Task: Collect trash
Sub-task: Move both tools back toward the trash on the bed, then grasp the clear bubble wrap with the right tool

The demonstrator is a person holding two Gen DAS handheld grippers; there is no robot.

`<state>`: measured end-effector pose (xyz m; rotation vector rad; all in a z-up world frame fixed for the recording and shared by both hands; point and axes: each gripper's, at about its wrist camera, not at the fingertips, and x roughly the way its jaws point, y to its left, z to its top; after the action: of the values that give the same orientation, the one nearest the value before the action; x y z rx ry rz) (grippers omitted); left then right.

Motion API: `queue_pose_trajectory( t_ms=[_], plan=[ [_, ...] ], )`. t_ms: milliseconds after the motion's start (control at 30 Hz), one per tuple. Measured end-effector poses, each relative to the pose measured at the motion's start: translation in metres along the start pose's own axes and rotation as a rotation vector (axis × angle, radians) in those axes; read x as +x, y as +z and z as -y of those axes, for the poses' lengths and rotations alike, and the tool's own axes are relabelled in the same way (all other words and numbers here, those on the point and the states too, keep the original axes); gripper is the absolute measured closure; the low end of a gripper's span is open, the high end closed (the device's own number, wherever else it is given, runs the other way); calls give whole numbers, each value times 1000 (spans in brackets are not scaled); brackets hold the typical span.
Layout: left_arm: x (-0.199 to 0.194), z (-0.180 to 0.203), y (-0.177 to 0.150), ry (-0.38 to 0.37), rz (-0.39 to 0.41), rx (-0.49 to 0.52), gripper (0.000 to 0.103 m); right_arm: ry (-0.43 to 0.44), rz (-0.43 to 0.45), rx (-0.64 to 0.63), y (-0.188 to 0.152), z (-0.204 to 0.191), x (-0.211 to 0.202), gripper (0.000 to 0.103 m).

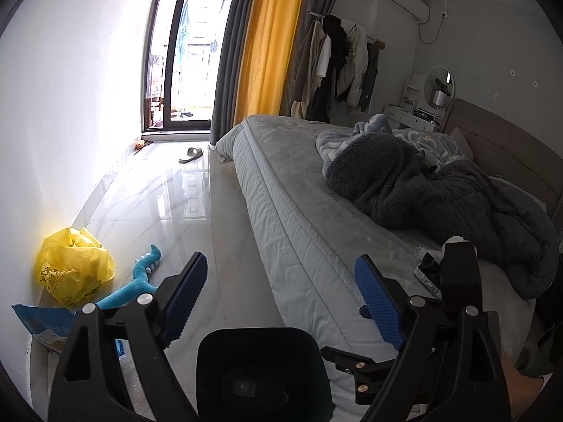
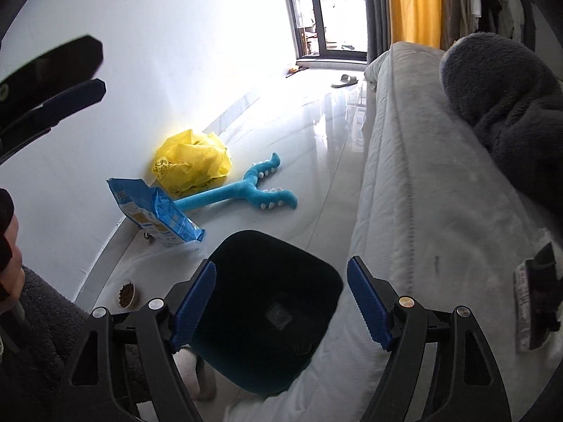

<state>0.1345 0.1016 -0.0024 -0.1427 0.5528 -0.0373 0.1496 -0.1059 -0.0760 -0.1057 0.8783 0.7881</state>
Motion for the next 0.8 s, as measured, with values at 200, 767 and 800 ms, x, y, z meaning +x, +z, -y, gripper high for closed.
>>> queue_pose_trajectory(
  t_ms=[200,767,800],
  plan=[
    [17,22,4,-24,-18,29,14,-77,74,4,0,37,-36,25],
    [86,90,5,-159,-83,138,14,-185,125,27,-27,122,-93,23],
    [89,92,5,-165,-87,139,14,-190,123,21,-29,125,-94,23]
  ],
)
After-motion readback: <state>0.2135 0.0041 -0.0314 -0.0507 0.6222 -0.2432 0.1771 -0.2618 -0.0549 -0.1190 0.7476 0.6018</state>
